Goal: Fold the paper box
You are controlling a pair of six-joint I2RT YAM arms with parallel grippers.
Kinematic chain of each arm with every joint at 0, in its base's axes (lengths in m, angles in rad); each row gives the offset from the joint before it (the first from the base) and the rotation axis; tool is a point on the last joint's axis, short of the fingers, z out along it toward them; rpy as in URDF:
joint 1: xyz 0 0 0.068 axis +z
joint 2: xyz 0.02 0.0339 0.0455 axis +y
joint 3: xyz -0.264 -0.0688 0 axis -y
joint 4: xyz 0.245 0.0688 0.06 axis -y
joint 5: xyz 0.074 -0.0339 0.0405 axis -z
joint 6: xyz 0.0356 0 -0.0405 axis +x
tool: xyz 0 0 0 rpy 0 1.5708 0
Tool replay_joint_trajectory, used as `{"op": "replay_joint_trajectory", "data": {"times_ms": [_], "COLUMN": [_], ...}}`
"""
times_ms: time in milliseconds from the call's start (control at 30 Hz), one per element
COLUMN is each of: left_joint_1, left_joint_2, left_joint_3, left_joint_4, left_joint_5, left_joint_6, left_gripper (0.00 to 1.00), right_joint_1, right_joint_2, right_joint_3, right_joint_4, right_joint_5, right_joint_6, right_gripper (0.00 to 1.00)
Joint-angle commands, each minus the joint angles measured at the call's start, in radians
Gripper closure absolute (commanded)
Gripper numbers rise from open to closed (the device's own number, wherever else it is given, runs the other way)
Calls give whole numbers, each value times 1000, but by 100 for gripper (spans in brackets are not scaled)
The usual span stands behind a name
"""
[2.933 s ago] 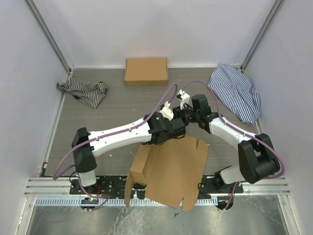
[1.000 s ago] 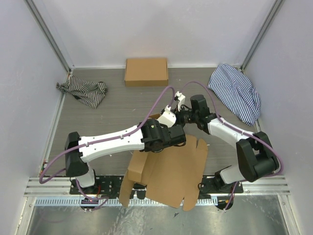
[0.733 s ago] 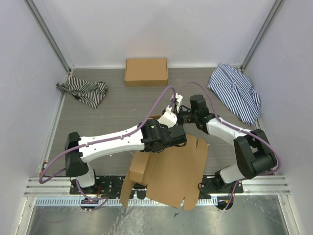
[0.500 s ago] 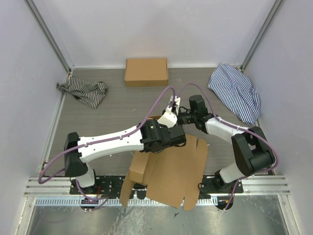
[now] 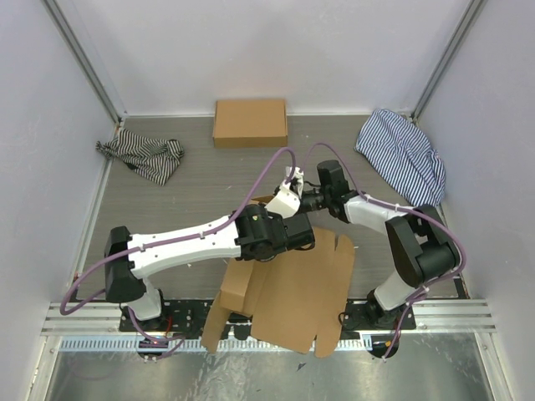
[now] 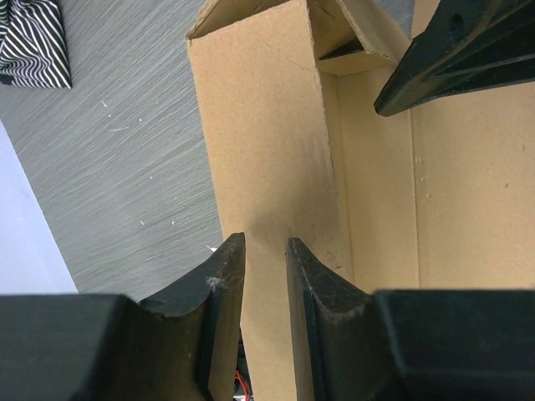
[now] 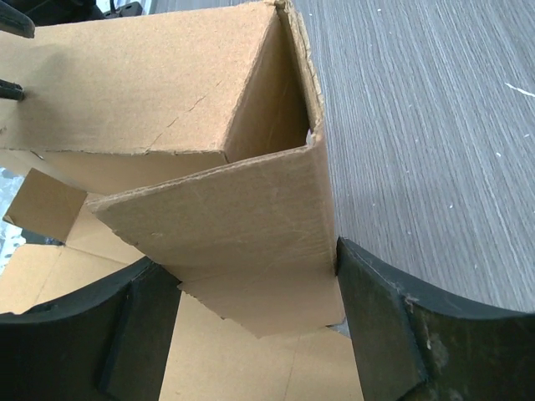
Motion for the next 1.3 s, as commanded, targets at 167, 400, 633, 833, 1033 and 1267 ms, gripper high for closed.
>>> {"op": "replay_joint_trajectory", "data": {"times_ms": [167,400,633,833,1033,1267], "left_joint_1": [5,7,7,7,7,7], "left_joint_2": [-47,-55,-54,-55,-55,-59], "left_joint_3": [-47,-43,-47,-47,-40,-40], "left_joint_4": [10,13,15,18,17,8], "left_joint_5": [2,-2,-1,0,0,-2], "left_joint_6": [-18,-16,-15,-15,-14,-21], "left_gripper": [65,65,65,66,66,66], "right_joint_1": [32,32,35,75,138,156], "right_joint_2": [20,31,39,22,-39,-47], "right_joint_3": [67,118,141,126,51,-6], "right_joint_4": [16,-130,-206,-122,33,157], "right_joint_5": [-46,-87,-95,7,210,273], "right_joint_6": [-53,-158,-207,-102,40,128], "right_gripper": [24,27,25,26,26,30]}}
